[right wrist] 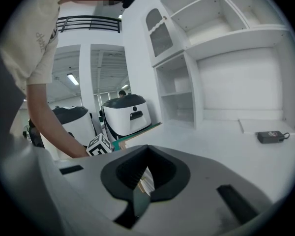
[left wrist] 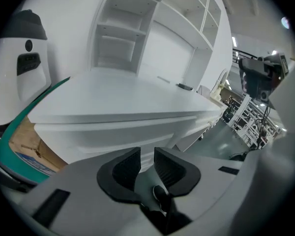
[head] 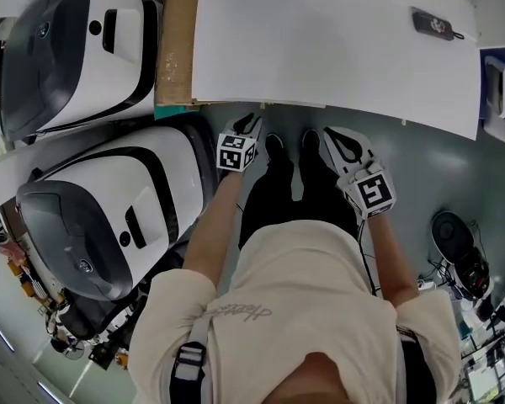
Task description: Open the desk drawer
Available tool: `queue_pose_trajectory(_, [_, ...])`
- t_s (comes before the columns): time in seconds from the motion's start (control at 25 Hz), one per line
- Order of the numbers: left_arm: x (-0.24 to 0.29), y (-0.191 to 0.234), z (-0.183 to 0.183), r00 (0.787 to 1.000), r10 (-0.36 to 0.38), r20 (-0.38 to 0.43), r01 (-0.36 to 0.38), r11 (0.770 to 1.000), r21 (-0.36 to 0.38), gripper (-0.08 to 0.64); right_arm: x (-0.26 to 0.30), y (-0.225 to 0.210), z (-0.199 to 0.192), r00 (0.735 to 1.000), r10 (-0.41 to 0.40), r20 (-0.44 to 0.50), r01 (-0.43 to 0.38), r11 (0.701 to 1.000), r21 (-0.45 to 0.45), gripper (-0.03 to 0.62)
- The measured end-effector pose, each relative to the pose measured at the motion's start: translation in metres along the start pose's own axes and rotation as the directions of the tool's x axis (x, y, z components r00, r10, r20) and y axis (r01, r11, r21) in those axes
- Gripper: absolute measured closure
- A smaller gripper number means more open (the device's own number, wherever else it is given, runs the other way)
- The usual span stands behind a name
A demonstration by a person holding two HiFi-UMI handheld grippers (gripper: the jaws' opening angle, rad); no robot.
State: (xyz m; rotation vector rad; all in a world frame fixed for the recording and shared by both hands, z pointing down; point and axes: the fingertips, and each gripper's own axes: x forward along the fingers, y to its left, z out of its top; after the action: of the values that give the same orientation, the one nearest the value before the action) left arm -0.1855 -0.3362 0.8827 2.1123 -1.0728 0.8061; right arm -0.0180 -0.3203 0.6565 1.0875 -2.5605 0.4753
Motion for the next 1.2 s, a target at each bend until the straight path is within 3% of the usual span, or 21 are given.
queue_pose_trajectory(0.56, [0.076, 0.022, -0.034, 0.992, 0.019, -0.121, -0.030, 0.996, -0.086, 0.471, 0.032, -0.033, -0.017, 0.999, 0.042, -0.017, -0.041, 0.999, 0.032, 0.591])
queue_pose_trajectory(1.2, [0.106, 0.030, -0.042, 0.977, 0.069, -0.202, -0.098, 0.986, -0.136, 0.471, 0.034, -0.062, -0.031, 0.997, 0.054, -0.050, -0.051, 0.997, 0.056, 0.591])
